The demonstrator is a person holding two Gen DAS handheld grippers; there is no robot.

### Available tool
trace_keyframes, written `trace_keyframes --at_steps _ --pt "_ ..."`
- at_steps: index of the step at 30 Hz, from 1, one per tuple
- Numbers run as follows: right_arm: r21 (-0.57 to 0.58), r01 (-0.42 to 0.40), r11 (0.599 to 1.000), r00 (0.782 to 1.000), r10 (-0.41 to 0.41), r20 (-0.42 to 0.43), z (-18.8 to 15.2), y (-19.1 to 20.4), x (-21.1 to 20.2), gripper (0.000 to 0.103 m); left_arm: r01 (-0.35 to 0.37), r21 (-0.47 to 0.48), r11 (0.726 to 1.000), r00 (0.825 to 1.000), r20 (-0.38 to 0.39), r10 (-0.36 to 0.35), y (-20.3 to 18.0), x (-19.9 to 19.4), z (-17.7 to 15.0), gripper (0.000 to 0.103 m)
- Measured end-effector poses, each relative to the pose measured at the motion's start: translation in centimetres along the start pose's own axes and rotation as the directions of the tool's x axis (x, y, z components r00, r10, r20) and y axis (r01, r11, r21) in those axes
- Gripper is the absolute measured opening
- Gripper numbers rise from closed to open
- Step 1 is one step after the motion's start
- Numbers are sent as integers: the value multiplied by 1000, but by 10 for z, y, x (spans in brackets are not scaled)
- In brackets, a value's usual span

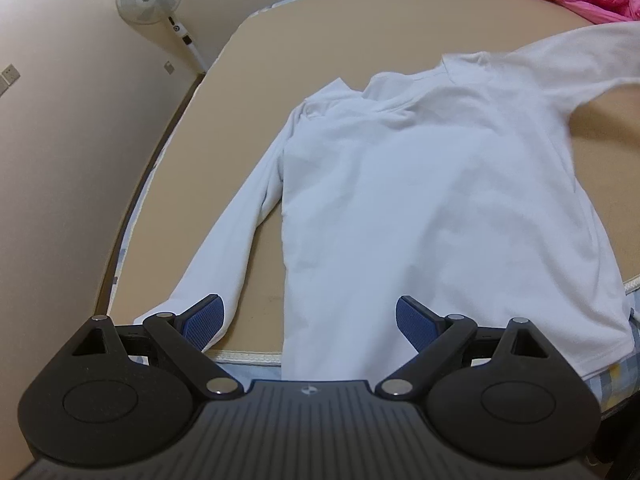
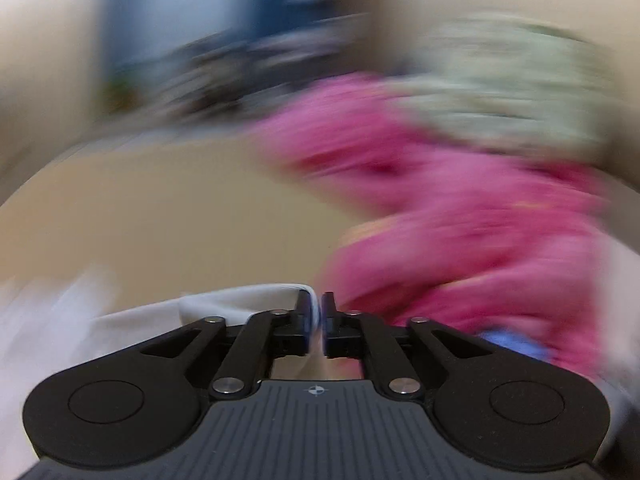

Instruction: Fold small clothes

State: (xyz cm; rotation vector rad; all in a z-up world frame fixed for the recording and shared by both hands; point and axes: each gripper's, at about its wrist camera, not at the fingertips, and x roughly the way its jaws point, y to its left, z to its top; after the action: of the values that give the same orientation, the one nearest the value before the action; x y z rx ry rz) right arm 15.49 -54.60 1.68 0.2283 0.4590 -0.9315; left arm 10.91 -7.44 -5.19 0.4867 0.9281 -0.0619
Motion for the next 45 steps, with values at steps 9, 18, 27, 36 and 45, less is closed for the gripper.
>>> trace_keyframes --at_steps 9,18,27,36,45 --pt "-29 -401 916 892 383 -241 -145 32 -63 75 -2 7 1000 998 -57 2 -5 19 -11 98" --pt "-136 -621 772 749 533 -392 -261 89 -167 79 -1 45 999 999 -47 3 -14 24 -32 99" --pt "-201 -614 763 754 492 -436 -282 93 -182 81 -6 83 997 999 -37 9 -16 26 -57 99" --pt "-211 -601 771 757 464 -461 -286 88 -184 81 -1 79 997 999 -37 4 -15 29 -59 100" --pt "-173 -568 805 779 458 -428 -286 73 -188 81 -5 112 994 1000 -7 5 -17 31 -66 100"
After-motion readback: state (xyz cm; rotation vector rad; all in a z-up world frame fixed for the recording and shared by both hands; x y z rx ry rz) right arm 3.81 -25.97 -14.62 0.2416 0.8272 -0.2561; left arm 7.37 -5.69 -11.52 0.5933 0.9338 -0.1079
